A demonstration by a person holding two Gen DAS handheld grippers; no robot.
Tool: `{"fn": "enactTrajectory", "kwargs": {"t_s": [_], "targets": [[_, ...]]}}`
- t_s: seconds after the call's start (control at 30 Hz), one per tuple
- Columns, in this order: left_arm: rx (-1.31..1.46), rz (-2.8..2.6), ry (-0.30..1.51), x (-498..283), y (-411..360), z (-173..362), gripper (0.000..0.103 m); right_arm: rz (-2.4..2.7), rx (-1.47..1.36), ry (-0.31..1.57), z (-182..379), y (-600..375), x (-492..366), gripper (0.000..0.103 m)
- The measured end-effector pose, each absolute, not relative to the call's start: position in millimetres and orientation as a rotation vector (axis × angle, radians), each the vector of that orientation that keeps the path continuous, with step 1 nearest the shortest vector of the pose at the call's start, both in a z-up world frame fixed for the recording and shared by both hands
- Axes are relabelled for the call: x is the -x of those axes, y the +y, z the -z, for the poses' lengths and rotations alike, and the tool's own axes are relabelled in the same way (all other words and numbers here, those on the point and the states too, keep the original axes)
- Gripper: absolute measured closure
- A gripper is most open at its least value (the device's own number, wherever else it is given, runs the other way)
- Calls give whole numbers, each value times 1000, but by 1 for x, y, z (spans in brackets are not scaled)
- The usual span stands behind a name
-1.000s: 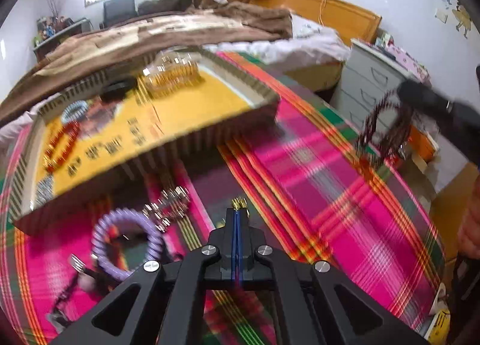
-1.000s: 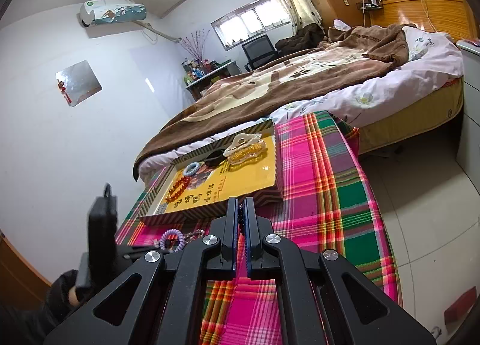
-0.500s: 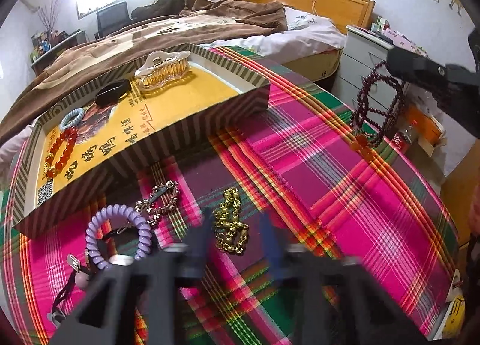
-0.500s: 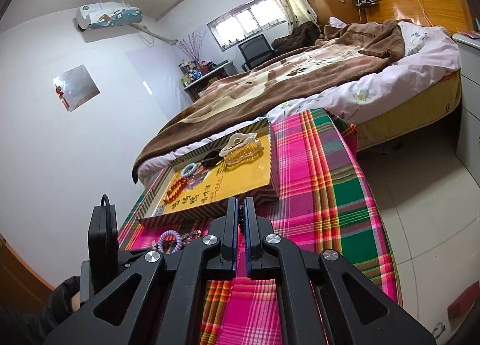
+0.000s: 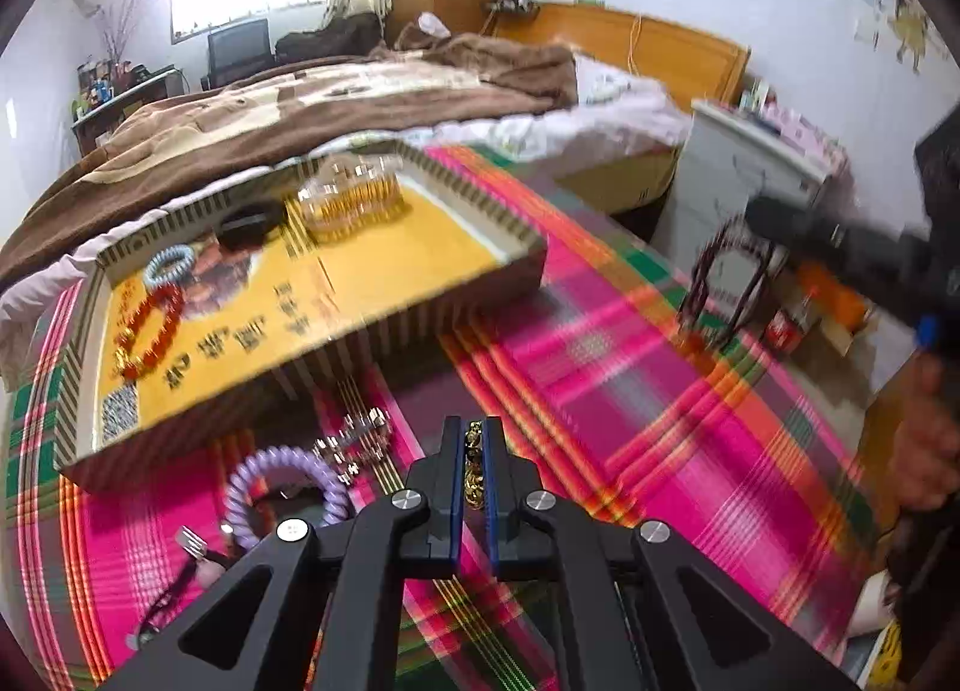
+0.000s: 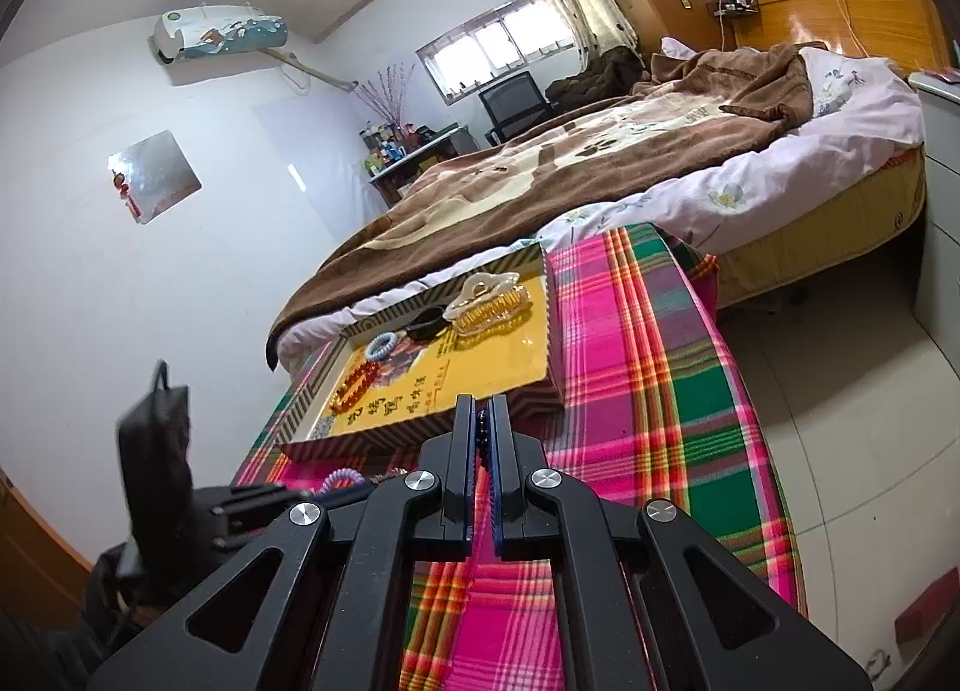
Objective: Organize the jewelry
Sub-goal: 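Carry the dark beads with the right tool while the left tool carries the gold chain over the lid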
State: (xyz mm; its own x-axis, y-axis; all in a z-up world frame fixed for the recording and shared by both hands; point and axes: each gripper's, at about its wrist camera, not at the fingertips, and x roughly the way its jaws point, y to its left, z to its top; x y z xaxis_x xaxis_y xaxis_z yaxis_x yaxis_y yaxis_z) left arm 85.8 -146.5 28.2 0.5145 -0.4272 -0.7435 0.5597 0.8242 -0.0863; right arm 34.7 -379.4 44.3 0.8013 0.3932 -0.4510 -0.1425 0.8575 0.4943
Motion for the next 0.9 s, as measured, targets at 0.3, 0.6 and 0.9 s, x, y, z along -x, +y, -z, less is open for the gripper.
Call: {"fn": "enactTrajectory", "kwargs": {"t_s": [0.3, 0.6, 0.9], "targets": [[-125, 583, 775, -98, -128, -64, 98, -313, -443, 551, -59, -371, -42, 100], [-58, 551, 746, -129, -99, -93, 98, -338, -418, 549, -80, -357, -79, 100], [-20, 491, 742, -187, -71, -105, 98, -352, -381, 606, -74, -331, -139, 100]]}}
